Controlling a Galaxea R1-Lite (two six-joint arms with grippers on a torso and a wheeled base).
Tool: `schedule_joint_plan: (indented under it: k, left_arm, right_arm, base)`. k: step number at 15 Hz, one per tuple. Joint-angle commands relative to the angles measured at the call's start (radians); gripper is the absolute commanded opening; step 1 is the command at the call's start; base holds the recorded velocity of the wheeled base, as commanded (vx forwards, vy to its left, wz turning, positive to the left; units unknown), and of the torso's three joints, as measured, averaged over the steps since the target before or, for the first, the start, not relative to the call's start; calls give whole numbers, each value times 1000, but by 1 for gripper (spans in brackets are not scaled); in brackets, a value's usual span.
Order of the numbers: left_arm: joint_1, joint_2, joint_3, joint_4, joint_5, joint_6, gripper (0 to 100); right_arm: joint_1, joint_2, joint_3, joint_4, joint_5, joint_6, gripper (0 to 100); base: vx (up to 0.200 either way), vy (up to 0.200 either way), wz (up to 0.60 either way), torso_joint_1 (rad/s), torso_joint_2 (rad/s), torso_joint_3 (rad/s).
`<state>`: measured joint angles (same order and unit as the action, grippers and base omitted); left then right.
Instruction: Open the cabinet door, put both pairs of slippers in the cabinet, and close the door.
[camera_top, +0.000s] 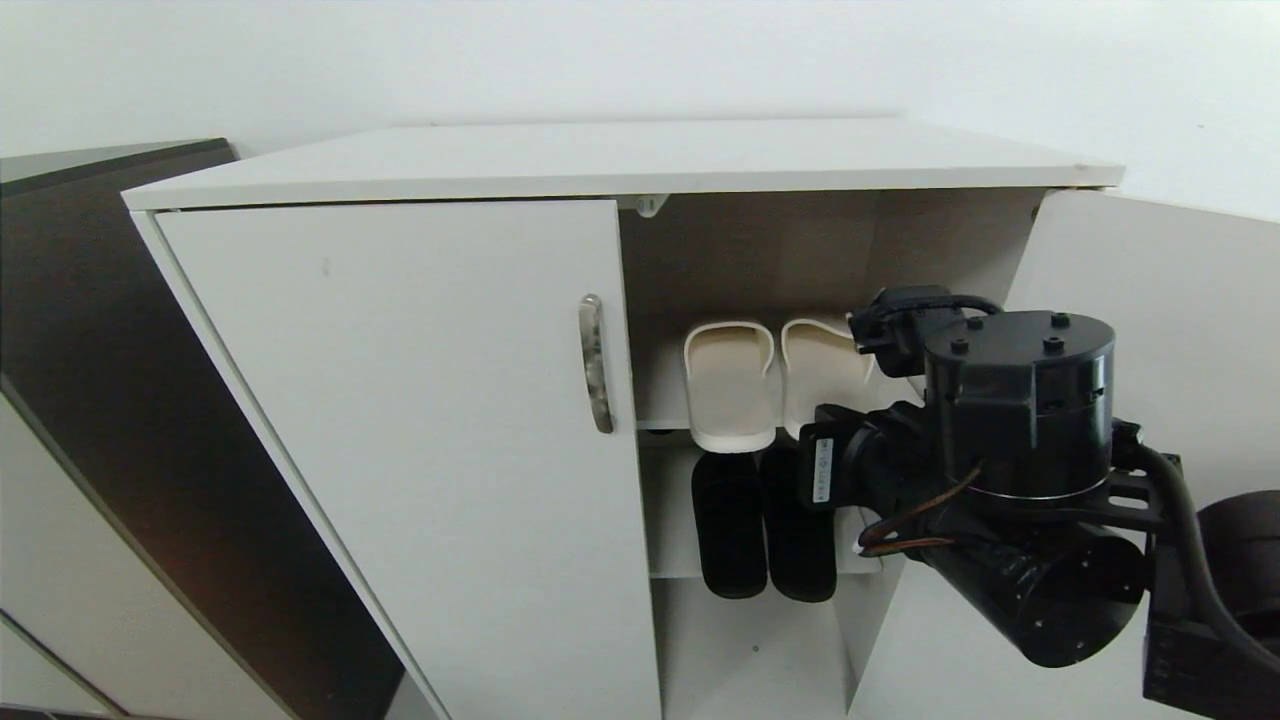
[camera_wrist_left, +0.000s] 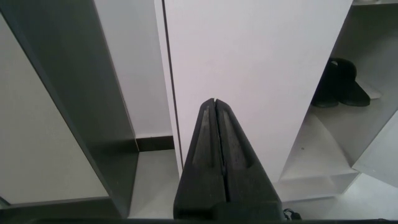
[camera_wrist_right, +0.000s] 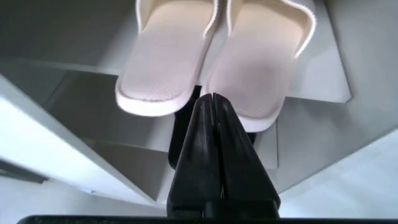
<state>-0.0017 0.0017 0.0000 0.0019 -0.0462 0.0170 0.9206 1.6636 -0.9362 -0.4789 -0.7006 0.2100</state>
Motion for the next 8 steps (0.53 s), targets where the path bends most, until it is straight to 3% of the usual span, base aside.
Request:
schedule_joint_plan:
  k: [1, 8]
  left_arm:
    - [0, 0, 0, 0, 0, 0, 0]
    - [0, 0, 0, 0, 0, 0, 0]
  right_arm:
    - [1, -4, 8, 0, 4, 0, 0]
    - [1, 1, 14, 0, 7, 0, 0]
  base:
    - [-200, 0, 0, 12, -2, 2]
    - [-200, 0, 0, -2, 4, 4]
